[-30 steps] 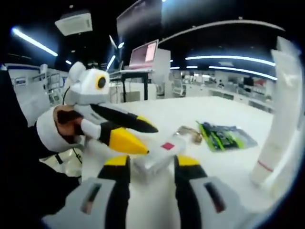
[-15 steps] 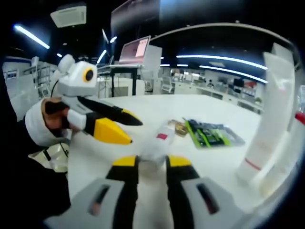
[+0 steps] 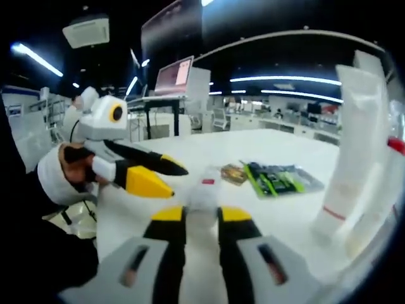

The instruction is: Arrange the skincare products in the storage area until every visible bottle or jar stands upright without overlapping.

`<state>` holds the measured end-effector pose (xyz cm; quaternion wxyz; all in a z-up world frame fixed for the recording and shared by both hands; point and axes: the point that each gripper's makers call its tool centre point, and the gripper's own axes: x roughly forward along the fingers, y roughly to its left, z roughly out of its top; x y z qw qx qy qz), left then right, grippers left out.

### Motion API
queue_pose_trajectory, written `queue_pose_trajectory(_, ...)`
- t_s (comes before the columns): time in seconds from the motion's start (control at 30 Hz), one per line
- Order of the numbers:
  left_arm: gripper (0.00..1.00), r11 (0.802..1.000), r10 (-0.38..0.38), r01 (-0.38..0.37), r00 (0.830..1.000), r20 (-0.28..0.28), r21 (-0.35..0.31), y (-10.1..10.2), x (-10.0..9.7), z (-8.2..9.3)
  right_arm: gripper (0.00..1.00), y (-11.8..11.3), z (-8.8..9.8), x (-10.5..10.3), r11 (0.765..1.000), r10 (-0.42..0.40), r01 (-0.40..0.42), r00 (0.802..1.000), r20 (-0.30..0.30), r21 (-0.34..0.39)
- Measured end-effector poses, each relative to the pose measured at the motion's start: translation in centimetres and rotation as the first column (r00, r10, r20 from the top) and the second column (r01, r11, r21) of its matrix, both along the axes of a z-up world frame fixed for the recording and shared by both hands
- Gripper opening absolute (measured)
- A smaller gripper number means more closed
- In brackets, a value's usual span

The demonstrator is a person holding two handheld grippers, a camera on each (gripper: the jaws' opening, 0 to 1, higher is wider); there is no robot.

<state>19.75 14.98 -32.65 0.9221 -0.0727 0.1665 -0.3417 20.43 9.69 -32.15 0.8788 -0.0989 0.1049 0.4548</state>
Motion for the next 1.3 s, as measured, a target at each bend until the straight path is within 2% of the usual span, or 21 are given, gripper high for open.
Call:
queue_pose_trajectory(0.1,0.47,0.999,-0.013,0.013,1.000,-0.010,-0.030,-0.2,-0.3,0.2,0.16,0.0,0.9,-0.1,1.000,0.000,-0.001,1.000,0.021,0.029)
queue_pose_trajectory(0.27,0.46,0.988,-0.030,0.024,0.999,-0.041,-0.156,-0.3,-0.2,1.1,0.16,0.0,1.7,-0.6,0.999,0.009,-0.011,0.999,0.032,0.049)
queue_pose_trajectory(0.43,0.46,0.982,-0.052,0.039,0.996,-0.068,-0.183,-0.7,-0.3,1.0,0.16,0.1,2.4,-1.1,0.997,0.024,-0.027,0.999,0.043,0.073)
queue_pose_trajectory(0.67,0.40,0.964,-0.102,0.071,0.989,-0.109,-0.256,-1.1,-0.6,1.2,0.16,0.1,3.4,-1.1,0.993,0.032,-0.038,0.998,0.049,0.112)
queue_pose_trajectory(0.77,0.39,0.963,-0.136,0.099,0.981,-0.136,-0.250,-1.6,-1.0,0.8,0.16,0.0,3.7,-1.1,0.991,0.036,-0.041,0.999,0.041,0.128)
queue_pose_trajectory(1.17,0.38,0.969,-0.171,0.140,0.975,-0.141,-0.204,-2.0,-1.4,0.3,0.16,0.6,4.6,-1.6,0.988,0.059,-0.065,0.997,0.045,0.143)
queue_pose_trajectory(1.3,0.38,0.969,-0.162,0.132,0.978,-0.134,-0.207,-1.7,-1.3,0.3,0.16,0.7,4.4,-1.7,0.985,0.076,-0.078,0.997,0.022,0.153)
